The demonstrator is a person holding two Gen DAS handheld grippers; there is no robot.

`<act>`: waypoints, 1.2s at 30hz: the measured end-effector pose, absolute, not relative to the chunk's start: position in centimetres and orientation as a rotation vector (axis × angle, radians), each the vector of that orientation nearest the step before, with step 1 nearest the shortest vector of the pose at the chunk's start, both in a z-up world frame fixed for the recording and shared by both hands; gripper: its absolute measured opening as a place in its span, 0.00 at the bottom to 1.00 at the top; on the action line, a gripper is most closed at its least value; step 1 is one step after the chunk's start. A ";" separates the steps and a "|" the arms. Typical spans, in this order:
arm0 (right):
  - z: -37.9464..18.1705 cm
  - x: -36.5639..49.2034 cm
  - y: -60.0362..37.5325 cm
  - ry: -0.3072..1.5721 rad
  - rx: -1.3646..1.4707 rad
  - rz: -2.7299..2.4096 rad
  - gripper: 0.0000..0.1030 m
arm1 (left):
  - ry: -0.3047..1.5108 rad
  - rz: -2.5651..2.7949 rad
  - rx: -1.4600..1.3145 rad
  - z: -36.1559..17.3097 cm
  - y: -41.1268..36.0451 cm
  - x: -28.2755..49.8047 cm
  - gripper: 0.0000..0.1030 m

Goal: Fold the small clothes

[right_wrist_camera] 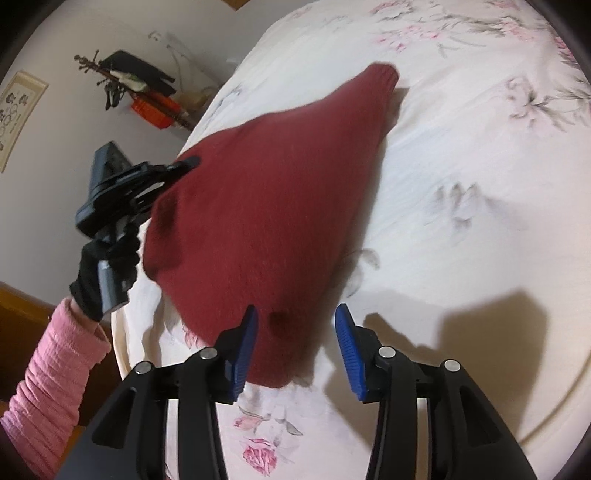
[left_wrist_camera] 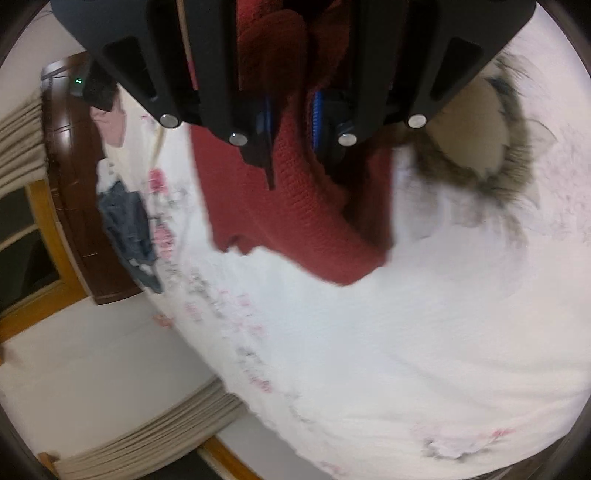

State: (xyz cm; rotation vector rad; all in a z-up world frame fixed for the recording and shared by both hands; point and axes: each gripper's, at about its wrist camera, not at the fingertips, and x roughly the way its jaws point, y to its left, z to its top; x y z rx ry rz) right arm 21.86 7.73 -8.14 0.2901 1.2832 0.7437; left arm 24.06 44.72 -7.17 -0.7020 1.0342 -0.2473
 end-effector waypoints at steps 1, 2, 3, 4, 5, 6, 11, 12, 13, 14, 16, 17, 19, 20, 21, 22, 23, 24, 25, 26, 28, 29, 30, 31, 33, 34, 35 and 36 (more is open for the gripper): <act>-8.5 21.8 8.1 1.293 0.290 0.749 0.43 | 1.052 -0.241 -0.694 -7.8 44.8 24.2 0.13; -8.8 21.7 8.5 1.300 0.290 0.756 0.43 | 1.063 -0.243 -0.691 -8.1 44.9 24.3 0.14; -9.0 21.6 8.8 1.304 0.288 0.758 0.43 | 1.066 -0.244 -0.690 -8.2 44.9 24.2 0.14; -9.1 21.5 9.1 1.308 0.285 0.760 0.43 | 1.059 -0.246 -0.698 -8.1 45.0 24.0 0.15; -9.2 21.4 9.3 1.309 0.281 0.762 0.43 | 1.059 -0.249 -0.710 -8.0 44.9 23.8 0.18; -9.2 21.5 9.4 1.309 0.277 0.764 0.43 | 1.064 -0.251 -0.719 -7.9 45.0 23.6 0.21; -8.8 21.5 9.3 1.307 0.274 0.762 0.44 | 1.045 -0.248 -0.646 -5.5 45.5 19.6 0.32; -8.7 21.5 9.3 1.307 0.275 0.761 0.44 | 1.042 -0.254 -0.630 -4.9 45.4 18.5 0.35; -8.6 21.6 9.4 1.306 0.277 0.763 0.44 | 1.038 -0.257 -0.610 -4.3 45.2 17.3 0.38; -8.5 21.5 9.5 1.304 0.281 0.767 0.45 | 1.038 -0.259 -0.590 -3.9 45.0 16.5 0.41; -8.4 21.1 9.6 1.303 0.284 0.775 0.48 | 1.037 -0.268 -0.527 -3.0 44.0 14.4 0.46; -8.3 21.0 9.8 1.304 0.286 0.777 0.49 | 1.037 -0.267 -0.503 -2.8 43.6 13.8 0.51; -8.4 20.8 10.0 1.310 0.296 0.779 0.54 | 1.049 -0.261 -0.465 -3.0 42.8 12.8 0.57; -8.5 20.8 10.2 1.316 0.308 0.778 0.55 | 1.071 -0.267 -0.455 -3.4 42.3 12.7 0.57; -8.7 20.8 10.3 1.323 0.318 0.778 0.57 | 1.090 -0.265 -0.444 -3.8 42.0 12.7 0.57; -8.8 20.9 10.7 1.331 0.327 0.777 0.57 | 1.119 -0.241 -0.419 -4.6 41.6 12.8 0.56; -9.1 21.0 10.8 1.340 0.337 0.773 0.57 | 1.131 -0.233 -0.410 -5.1 41.6 12.6 0.43; -9.2 21.1 11.0 1.347 0.343 0.768 0.57 | 1.147 -0.244 -0.422 -5.7 41.7 12.7 0.12; -9.3 21.1 11.0 1.350 0.348 0.765 0.55 | 1.158 -0.252 -0.449 -6.1 41.9 12.7 0.05; -9.3 21.2 11.0 1.349 0.353 0.763 0.52 | 1.145 -0.256 -0.502 -6.4 42.6 12.6 0.05; -9.3 21.1 10.4 1.341 0.347 0.761 0.38 | 1.110 -0.275 -0.555 -6.1 43.8 12.0 0.04; -9.3 21.1 10.2 1.339 0.341 0.757 0.35 | 1.098 -0.280 -0.565 -6.0 44.2 11.7 0.04; -9.4 21.0 10.1 1.340 0.338 0.756 0.30 | 1.088 -0.284 -0.578 -5.9 44.7 11.4 0.04; -9.5 21.0 10.0 1.342 0.337 0.756 0.27 | 1.090 -0.284 -0.595 -6.1 45.4 11.1 0.04; -9.9 21.1 9.9 1.354 0.343 0.755 0.26 | 1.116 -0.267 -0.599 -7.1 45.8 10.7 0.03; -10.1 21.0 9.9 1.358 0.342 0.754 0.26 | 1.133 -0.258 -0.598 -7.8 45.8 10.7 0.04; -10.3 21.0 10.0 1.363 0.332 0.747 0.26 | 1.151 -0.254 -0.608 -8.7 45.8 10.7 0.04; -10.4 20.9 10.2 1.364 0.319 0.741 0.26 | 1.155 -0.252 -0.613 -9.1 45.7 10.8 0.04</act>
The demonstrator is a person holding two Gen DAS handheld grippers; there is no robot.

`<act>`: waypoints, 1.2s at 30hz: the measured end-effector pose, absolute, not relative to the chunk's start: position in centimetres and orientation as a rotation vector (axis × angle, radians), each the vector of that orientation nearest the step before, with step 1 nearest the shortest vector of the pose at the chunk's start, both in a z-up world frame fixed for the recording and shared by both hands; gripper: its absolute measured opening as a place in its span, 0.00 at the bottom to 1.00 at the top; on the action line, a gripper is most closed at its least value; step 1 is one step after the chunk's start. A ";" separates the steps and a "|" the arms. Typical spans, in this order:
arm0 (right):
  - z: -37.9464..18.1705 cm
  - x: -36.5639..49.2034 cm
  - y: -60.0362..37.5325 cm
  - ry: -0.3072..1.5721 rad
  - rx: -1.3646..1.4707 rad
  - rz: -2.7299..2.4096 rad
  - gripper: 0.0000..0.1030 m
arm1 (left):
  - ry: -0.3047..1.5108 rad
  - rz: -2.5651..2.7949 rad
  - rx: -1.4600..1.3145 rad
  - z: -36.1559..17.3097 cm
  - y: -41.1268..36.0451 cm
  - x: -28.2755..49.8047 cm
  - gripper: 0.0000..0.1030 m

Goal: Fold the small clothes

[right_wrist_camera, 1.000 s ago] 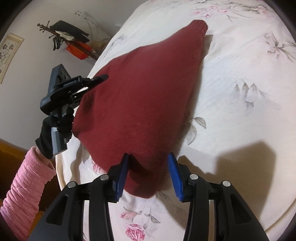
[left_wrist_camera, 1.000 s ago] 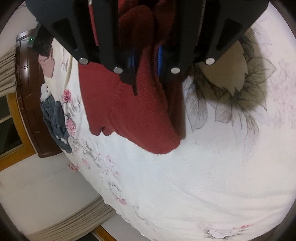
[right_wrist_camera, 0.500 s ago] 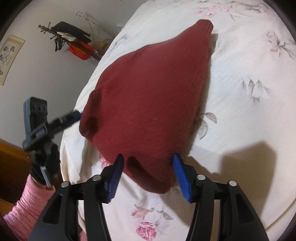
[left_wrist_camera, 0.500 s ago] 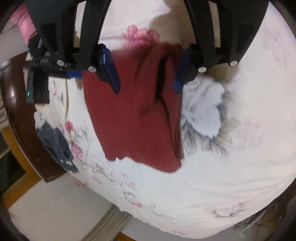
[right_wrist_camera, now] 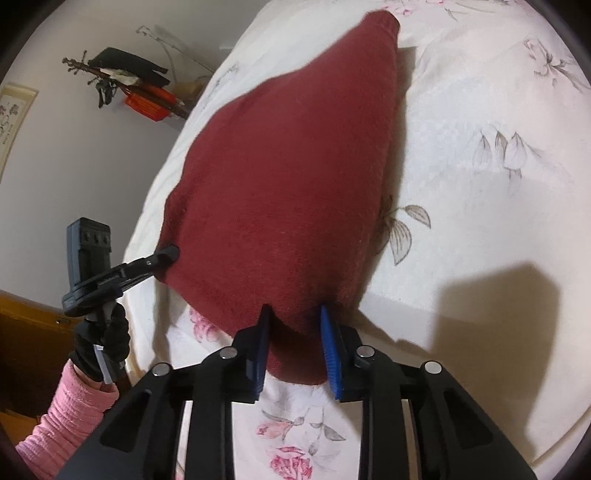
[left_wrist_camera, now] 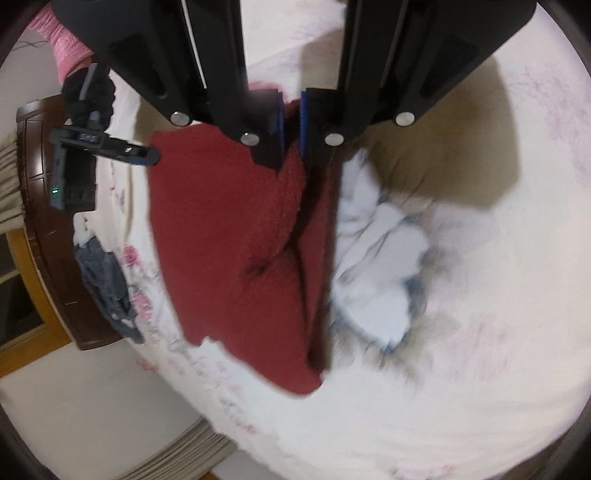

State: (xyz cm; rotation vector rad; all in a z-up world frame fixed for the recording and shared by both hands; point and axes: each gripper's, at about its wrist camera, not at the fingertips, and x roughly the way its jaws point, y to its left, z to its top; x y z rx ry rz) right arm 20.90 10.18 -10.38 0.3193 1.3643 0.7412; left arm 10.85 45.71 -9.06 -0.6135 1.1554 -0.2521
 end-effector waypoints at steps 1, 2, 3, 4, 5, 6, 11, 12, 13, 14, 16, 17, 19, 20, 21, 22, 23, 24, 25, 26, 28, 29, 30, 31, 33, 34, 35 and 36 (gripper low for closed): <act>-10.5 20.8 10.2 1.364 0.303 0.736 0.26 | 1.157 -0.253 -0.622 -9.5 45.7 10.9 0.04; -10.6 20.8 10.4 1.364 0.288 0.730 0.26 | 1.156 -0.254 -0.631 -9.8 45.8 11.0 0.04; -10.6 20.8 10.5 1.365 0.281 0.728 0.26 | 1.157 -0.255 -0.636 -9.9 45.8 11.1 0.04; -10.7 20.9 10.3 1.368 0.280 0.728 0.26 | 1.156 -0.258 -0.638 -9.8 45.8 11.0 0.05; -10.6 21.0 10.2 1.371 0.278 0.730 0.27 | 1.155 -0.259 -0.635 -9.5 45.7 11.0 0.08; -10.5 21.0 10.3 1.373 0.277 0.731 0.30 | 1.152 -0.263 -0.634 -9.0 45.7 10.9 0.12; -8.7 21.5 9.6 1.323 0.282 0.749 0.48 | 1.080 -0.238 -0.579 -5.4 46.2 11.6 0.54; -8.3 21.8 9.4 1.309 0.292 0.748 0.52 | 1.061 -0.236 -0.571 -4.7 46.4 12.1 0.57; -8.0 22.1 9.2 1.298 0.303 0.744 0.55 | 1.057 -0.238 -0.579 -4.4 46.5 12.8 0.57; -7.8 22.6 8.9 1.290 0.323 0.738 0.56 | 1.059 -0.242 -0.590 -4.3 46.6 13.5 0.57; -7.6 23.5 8.5 1.281 0.360 0.732 0.58 | 1.075 -0.255 -0.598 -4.4 46.5 15.0 0.58; -7.7 24.1 8.3 1.277 0.383 0.731 0.58 | 1.084 -0.255 -0.595 -4.7 46.3 16.0 0.58; -7.9 24.9 8.1 1.279 0.410 0.722 0.60 | 1.104 -0.270 -0.603 -5.2 46.1 17.3 0.60; -8.1 25.4 8.0 1.280 0.420 0.721 0.60 | 1.116 -0.261 -0.611 -5.7 46.1 18.2 0.60; -8.3 25.8 8.0 1.280 0.422 0.720 0.60 | 1.120 -0.258 -0.615 -6.0 46.1 18.6 0.60; -8.4 26.1 8.0 1.279 0.423 0.717 0.60 | 1.126 -0.265 -0.622 -6.4 46.1 19.2 0.60; -8.5 26.5 8.0 1.280 0.423 0.718 0.61 | 1.138 -0.280 -0.631 -7.1 46.1 19.8 0.60; -8.8 26.9 8.1 1.282 0.424 0.718 0.61 | 1.156 -0.294 -0.632 -7.7 46.0 20.3 0.60; -9.1 27.2 8.4 1.287 0.424 0.722 0.62 | 1.170 -0.301 -0.630 -8.2 45.9 20.8 0.60; -9.3 27.3 8.6 1.292 0.422 0.723 0.63 | 1.193 -0.311 -0.626 -9.0 45.8 21.3 0.62; -9.8 27.7 9.1 1.298 0.408 0.722 0.67 | 1.209 -0.330 -0.634 -9.9 45.9 21.9 0.67; -10.3 28.0 9.4 1.304 0.403 0.723 0.68 | 1.207 -0.348 -0.647 -10.4 46.0 22.2 0.70; -10.6 28.2 9.5 1.307 0.411 0.727 0.71 | 1.205 -0.369 -0.662 -10.9 46.0 22.5 0.72; -10.8 28.4 9.5 1.310 0.422 0.732 0.73 | 1.205 -0.393 -0.669 -11.3 45.9 22.9 0.73; -11.6 28.8 9.9 1.322 0.458 0.744 0.75 | 1.204 -0.427 -0.667 -11.8 45.4 23.4 0.77; -11.8 29.0 10.0 1.326 0.469 0.747 0.77 | 1.206 -0.442 -0.661 -11.8 45.0 23.7 0.77; -12.5 29.4 10.3 1.337 0.495 0.757 0.78 | 1.213 -0.473 -0.653 -11.9 44.3 24.0 0.77; -13.0 29.7 10.3 1.345 0.513 0.767 0.79 | 1.226 -0.491 -0.633 -12.0 43.6 24.2 0.77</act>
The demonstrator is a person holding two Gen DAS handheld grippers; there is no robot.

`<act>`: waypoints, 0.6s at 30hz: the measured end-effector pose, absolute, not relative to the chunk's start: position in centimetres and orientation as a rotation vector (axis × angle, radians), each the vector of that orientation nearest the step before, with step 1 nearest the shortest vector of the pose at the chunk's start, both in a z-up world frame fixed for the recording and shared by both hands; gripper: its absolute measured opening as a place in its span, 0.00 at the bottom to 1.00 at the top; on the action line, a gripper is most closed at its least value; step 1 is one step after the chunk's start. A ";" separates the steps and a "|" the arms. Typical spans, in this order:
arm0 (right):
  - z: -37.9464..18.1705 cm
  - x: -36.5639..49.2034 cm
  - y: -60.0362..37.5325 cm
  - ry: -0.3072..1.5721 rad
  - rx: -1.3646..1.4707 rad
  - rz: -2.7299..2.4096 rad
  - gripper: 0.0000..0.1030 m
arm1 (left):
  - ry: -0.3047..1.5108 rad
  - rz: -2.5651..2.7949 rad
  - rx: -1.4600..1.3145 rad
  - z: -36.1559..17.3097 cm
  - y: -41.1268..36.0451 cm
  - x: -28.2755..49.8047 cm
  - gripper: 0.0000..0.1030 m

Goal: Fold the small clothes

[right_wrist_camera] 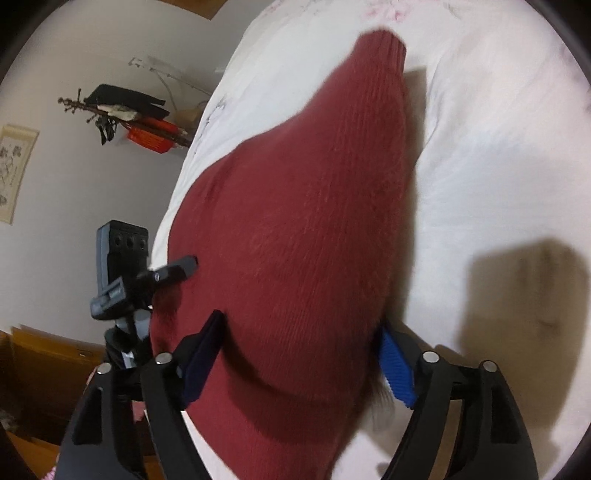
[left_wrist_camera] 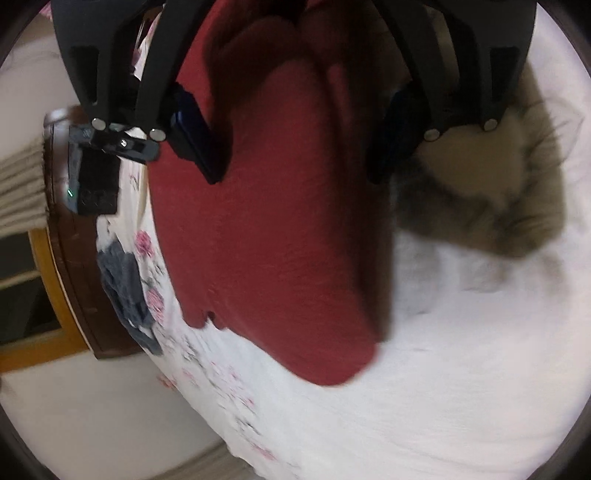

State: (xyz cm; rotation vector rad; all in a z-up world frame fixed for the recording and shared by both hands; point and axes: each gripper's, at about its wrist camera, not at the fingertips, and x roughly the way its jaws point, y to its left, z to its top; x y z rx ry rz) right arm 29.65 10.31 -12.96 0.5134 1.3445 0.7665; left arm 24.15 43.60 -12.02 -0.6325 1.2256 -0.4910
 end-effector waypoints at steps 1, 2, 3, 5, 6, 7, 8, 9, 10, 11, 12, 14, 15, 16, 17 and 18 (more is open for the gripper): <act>-13.5 29.9 10.6 1.348 0.530 0.767 0.79 | 1.235 -0.499 -0.590 -12.0 42.7 24.3 0.76; -13.6 30.1 10.8 1.348 0.535 0.765 0.79 | 1.236 -0.502 -0.566 -12.1 42.1 24.3 0.75; -13.6 30.2 11.0 1.346 0.534 0.764 0.77 | 1.235 -0.502 -0.547 -12.1 41.7 24.4 0.69; -13.4 30.2 11.3 1.344 0.520 0.757 0.66 | 1.230 -0.518 -0.589 -12.4 41.9 24.4 0.55; -13.3 30.1 11.1 1.340 0.528 0.760 0.58 | 1.224 -0.524 -0.634 -12.6 42.3 24.3 0.49; -13.1 30.0 10.7 1.335 0.543 0.766 0.50 | 1.216 -0.528 -0.654 -12.7 42.3 24.2 0.47; -12.6 29.8 10.2 1.325 0.570 0.786 0.45 | 1.203 -0.536 -0.667 -12.6 42.3 23.9 0.43; -12.3 29.6 9.9 1.320 0.579 0.794 0.43 | 1.194 -0.541 -0.672 -12.4 42.2 23.7 0.42; -11.5 29.2 9.8 1.312 0.563 0.797 0.42 | 1.182 -0.545 -0.686 -12.1 42.1 23.4 0.41; -11.0 29.0 9.9 1.306 0.546 0.799 0.42 | 1.173 -0.549 -0.700 -11.9 41.9 23.1 0.40; -10.4 28.8 10.0 1.300 0.534 0.804 0.41 | 1.165 -0.555 -0.714 -11.6 41.8 22.8 0.39; -9.0 28.1 9.4 1.290 0.537 0.828 0.41 | 1.147 -0.581 -0.747 -10.7 41.3 22.1 0.38; -8.2 27.7 8.9 1.282 0.537 0.838 0.41 | 1.141 -0.598 -0.762 -10.3 40.8 21.6 0.38; -7.7 27.5 8.5 1.277 0.531 0.842 0.41 | 1.136 -0.621 -0.774 -9.6 40.0 21.0 0.38; -6.8 26.8 7.7 1.269 0.518 0.848 0.41 | 1.132 -0.638 -0.781 -9.1 39.2 20.4 0.38; -6.0 26.2 6.7 1.262 0.510 0.854 0.41 | 1.130 -0.650 -0.783 -8.8 38.4 20.1 0.38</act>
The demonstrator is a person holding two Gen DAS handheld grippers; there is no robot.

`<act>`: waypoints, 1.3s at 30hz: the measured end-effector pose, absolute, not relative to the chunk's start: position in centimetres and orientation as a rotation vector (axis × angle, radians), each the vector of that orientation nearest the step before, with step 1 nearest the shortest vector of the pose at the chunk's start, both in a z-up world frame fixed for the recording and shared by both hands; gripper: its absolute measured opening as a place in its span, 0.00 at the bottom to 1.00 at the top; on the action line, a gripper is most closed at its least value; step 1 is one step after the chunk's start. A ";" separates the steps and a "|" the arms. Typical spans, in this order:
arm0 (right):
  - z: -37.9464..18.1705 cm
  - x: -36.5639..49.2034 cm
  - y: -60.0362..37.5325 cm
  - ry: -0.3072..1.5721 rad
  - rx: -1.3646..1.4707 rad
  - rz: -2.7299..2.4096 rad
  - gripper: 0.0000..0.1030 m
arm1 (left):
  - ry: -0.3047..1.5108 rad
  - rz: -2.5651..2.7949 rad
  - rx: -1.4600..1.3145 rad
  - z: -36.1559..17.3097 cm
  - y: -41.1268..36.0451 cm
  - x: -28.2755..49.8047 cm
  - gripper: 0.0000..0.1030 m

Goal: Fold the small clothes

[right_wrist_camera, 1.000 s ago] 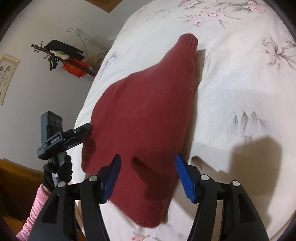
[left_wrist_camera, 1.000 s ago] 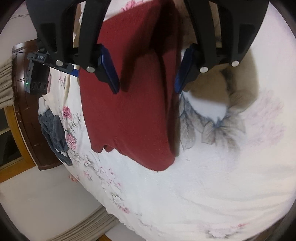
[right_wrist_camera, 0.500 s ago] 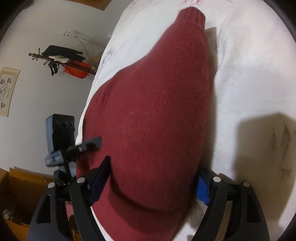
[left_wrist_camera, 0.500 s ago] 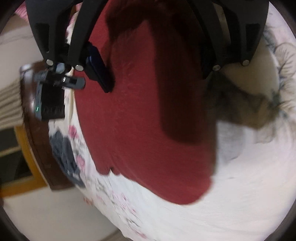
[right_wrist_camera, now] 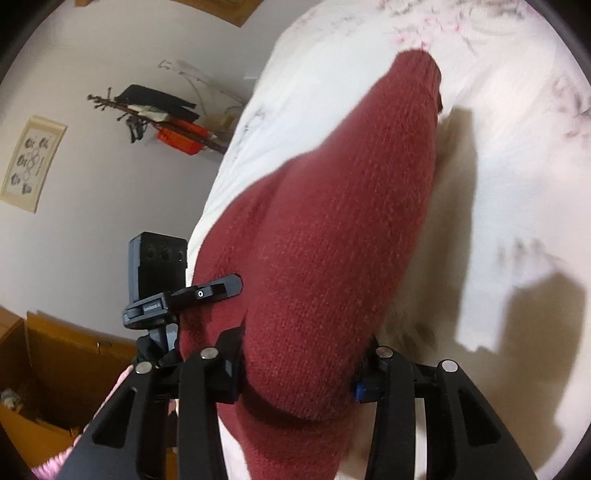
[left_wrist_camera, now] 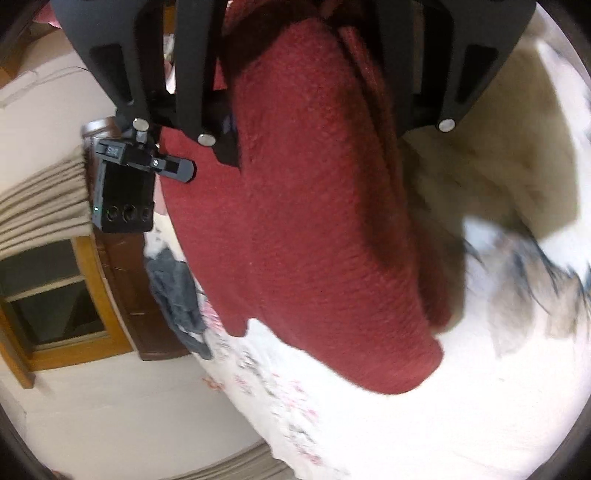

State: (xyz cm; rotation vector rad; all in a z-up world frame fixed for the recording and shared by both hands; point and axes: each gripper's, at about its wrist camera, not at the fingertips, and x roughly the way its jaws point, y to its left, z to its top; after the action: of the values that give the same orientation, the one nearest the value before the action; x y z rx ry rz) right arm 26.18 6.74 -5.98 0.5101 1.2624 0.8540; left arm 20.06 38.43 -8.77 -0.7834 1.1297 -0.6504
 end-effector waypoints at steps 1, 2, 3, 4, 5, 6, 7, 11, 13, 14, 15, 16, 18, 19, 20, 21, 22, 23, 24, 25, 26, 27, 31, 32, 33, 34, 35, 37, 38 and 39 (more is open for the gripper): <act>-5.2 25.6 6.1 1.257 0.504 0.855 0.41 | 1.123 -0.669 -0.789 -8.1 37.1 19.2 0.38; -4.3 24.8 4.9 1.250 0.497 0.857 0.41 | 1.116 -0.682 -0.796 -7.7 36.2 18.7 0.38; -3.6 24.1 3.9 1.244 0.492 0.857 0.41 | 1.109 -0.697 -0.799 -7.2 35.1 18.1 0.38; -3.0 23.4 2.9 1.238 0.487 0.857 0.41 | 1.102 -0.714 -0.796 -6.6 33.8 17.5 0.38; -2.3 22.4 1.5 1.230 0.483 0.855 0.41 | 1.093 -0.737 -0.792 -6.0 32.2 16.6 0.38; -1.8 21.5 0.3 1.226 0.485 0.851 0.41 | 1.089 -0.754 -0.796 -5.7 30.8 15.9 0.38; -1.4 20.8 -0.9 1.222 0.489 0.847 0.41 | 1.088 -0.770 -0.797 -5.4 29.6 15.4 0.38; -1.0 17.0 -5.5 1.220 0.503 0.803 0.41 | 1.097 -0.801 -0.720 -4.8 23.6 12.5 0.39; -1.5 15.6 -7.2 1.224 0.520 0.782 0.41 | 1.117 -0.807 -0.725 -5.4 21.2 11.4 0.39; -2.0 14.9 -8.2 1.226 0.536 0.770 0.41 | 1.126 -0.809 -0.725 -5.6 20.3 11.4 0.39; -2.4 14.4 -8.7 1.230 0.546 0.759 0.41 | 1.134 -0.809 -0.720 -5.9 19.3 11.0 0.39; -2.9 14.0 -9.3 1.234 0.553 0.748 0.41 | 1.144 -0.804 -0.708 -6.4 18.4 10.7 0.39; -4.0 13.2 -9.6 1.245 0.550 0.729 0.41 | 1.157 -0.791 -0.690 -7.2 17.7 10.1 0.39; -4.8 12.9 -9.7 1.256 0.551 0.719 0.42 | 1.172 -0.778 -0.699 -8.2 17.2 9.5 0.39; -5.7 12.7 -9.8 1.268 0.556 0.711 0.42 | 1.186 -0.764 -0.699 -9.1 16.9 9.2 0.39; -6.6 12.5 -9.9 1.280 0.557 0.703 0.42 | 1.196 -0.750 -0.694 -9.9 16.7 8.9 0.40; -7.4 12.5 -9.7 1.295 0.555 0.690 0.43 | 1.207 -0.732 -0.694 -11.0 16.7 8.5 0.40; -8.4 12.4 -9.6 1.321 0.526 0.697 0.43 | 1.210 -0.722 -0.698 -11.7 17.0 8.4 0.40; -9.4 12.3 -9.3 1.331 0.510 0.682 0.44 | 1.209 -0.715 -0.705 -12.3 17.0 8.3 0.41; -10.3 12.3 -9.2 1.335 0.522 0.668 0.46 | 1.206 -0.711 -0.711 -12.6 16.6 8.1 0.42; -10.7 12.4 -9.1 1.334 0.548 0.664 0.46 | 1.202 -0.705 -0.719 -13.0 16.5 8.1 0.43; -11.1 12.4 -9.2 1.331 0.574 0.662 0.47 | 1.200 -0.700 -0.727 -13.2 16.6 8.1 0.45; -11.3 12.1 -9.1 1.326 0.588 0.634 0.59 | 1.214 -0.670 -0.708 -13.0 17.0 8.1 0.50; -11.0 11.7 -9.2 1.331 0.580 0.616 0.62 | 1.219 -0.660 -0.696 -12.7 17.3 7.9 0.51; -10.8 11.5 -9.2 1.329 0.572 0.605 0.63 | 1.221 -0.648 -0.679 -12.3 17.7 7.5 0.52; -10.5 11.2 -9.2 1.323 0.564 0.599 0.63 | 1.216 -0.632 -0.653 -11.6 17.8 7.1 0.52; -10.2 10.7 -9.4 1.316 0.561 0.590 0.64 | 1.206 -0.618 -0.628 -11.0 18.2 6.5 0.52; -10.0 9.6 -9.7 1.313 0.581 0.588 0.65 | 1.184 -0.592 -0.575 -9.6 18.9 5.2 0.52; -10.0 8.9 -9.9 1.317 0.590 0.589 0.65 | 1.170 -0.582 -0.554 -9.1 19.4 4.5 0.52; -9.9 8.3 -10.0 1.319 0.596 0.591 0.65 | 1.151 -0.572 -0.531 -8.3 19.6 3.7 0.52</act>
State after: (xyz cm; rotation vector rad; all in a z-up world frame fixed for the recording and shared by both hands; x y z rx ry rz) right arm 8.29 -10.03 -9.94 0.5957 1.3194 0.5913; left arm 3.72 19.60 -8.33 -0.5314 1.1506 -0.5716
